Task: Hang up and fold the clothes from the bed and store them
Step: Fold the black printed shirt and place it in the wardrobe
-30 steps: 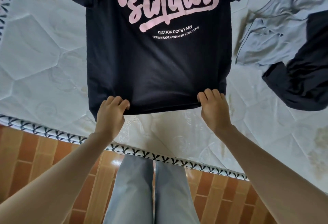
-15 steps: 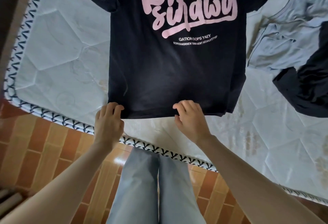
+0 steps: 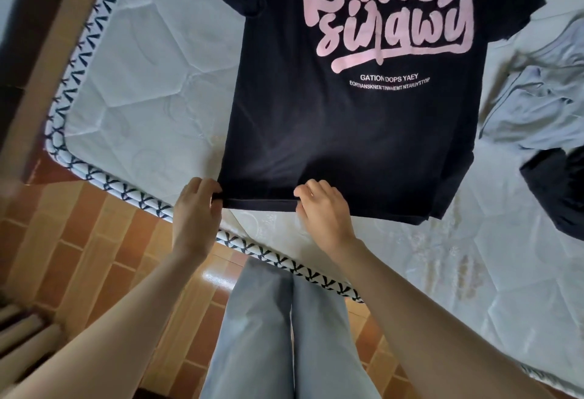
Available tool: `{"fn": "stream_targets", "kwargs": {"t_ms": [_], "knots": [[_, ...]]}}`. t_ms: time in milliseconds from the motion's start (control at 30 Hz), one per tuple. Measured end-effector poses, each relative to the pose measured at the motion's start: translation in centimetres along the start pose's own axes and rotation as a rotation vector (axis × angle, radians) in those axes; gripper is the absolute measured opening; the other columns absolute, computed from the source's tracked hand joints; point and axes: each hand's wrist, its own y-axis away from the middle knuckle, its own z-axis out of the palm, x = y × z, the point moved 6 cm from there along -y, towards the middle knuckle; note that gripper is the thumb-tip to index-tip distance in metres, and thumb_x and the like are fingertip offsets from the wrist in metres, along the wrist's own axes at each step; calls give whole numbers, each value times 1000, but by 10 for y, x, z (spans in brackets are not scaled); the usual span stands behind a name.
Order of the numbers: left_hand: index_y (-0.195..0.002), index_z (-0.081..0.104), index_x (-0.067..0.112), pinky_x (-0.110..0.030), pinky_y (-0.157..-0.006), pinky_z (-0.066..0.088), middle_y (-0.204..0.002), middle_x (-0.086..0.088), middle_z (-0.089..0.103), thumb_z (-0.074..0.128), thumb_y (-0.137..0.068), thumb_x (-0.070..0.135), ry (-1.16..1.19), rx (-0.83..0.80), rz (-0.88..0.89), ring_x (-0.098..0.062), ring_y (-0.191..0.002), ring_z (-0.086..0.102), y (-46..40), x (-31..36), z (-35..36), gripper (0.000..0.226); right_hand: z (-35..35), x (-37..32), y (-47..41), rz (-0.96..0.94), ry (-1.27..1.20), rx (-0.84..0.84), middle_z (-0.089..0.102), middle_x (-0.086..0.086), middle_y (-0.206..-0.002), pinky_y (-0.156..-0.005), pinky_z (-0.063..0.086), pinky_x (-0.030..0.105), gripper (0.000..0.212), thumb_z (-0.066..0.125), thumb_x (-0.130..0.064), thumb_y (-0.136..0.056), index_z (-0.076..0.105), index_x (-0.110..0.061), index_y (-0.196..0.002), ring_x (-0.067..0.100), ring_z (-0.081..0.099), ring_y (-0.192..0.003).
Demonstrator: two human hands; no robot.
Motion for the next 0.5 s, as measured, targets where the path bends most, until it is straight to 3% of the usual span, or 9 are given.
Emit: {"fn": "stream_targets", "kwargs": {"t_ms": [100, 233, 333, 433, 500], "knots": [[-92, 58, 2, -49, -60, 51, -94, -11, 55, 58, -81, -13, 52, 46, -65, -33, -72, 55, 5, -10, 1, 19, -6, -12, -7, -62, 5, 19, 49, -1, -64, -43, 39, 25, 25, 73, 4, -56, 59, -13, -67, 16, 47, -55], [-89, 61, 0, -43, -51, 49, -92, -16, 56, 64, -75, -17, -169, -15, 120, -36, -72, 55, 10, -8, 9, 22, 1, -17, -8, -148, 61, -89, 49, -2, -65, -39, 26, 22, 31, 78, 4, -49, 59, -14, -67, 15, 46, -53], [-88, 66, 3, -43, -61, 50, -92, -15, 60, 70, -73, -8, -405, -100, 282, -37, -76, 56, 5, -3, 16, 19, 6, -11, -8, -200, 42, -142, 51, -1, -68, -41, 23, 23, 27, 79, 0, -54, 64, -13, -72, 16, 48, -55], [-84, 68, 5, -45, -76, 45, -93, -13, 60, 72, -69, 2, -502, -111, 404, -36, -80, 56, 1, 11, 16, 15, 5, -3, -4, -238, -76, -153, 52, 0, -69, -39, 24, 21, 5, 67, -12, -71, 66, -11, -76, 17, 49, -58], [-83, 68, 6, -44, -80, 41, -93, -11, 60, 67, -69, 7, -500, -90, 530, -34, -81, 57, 3, 27, 18, 14, 2, 4, 3, -203, -127, -145, 52, -1, -68, -36, 30, 21, 19, 52, -22, -79, 68, -12, -78, 17, 50, -57]]}}
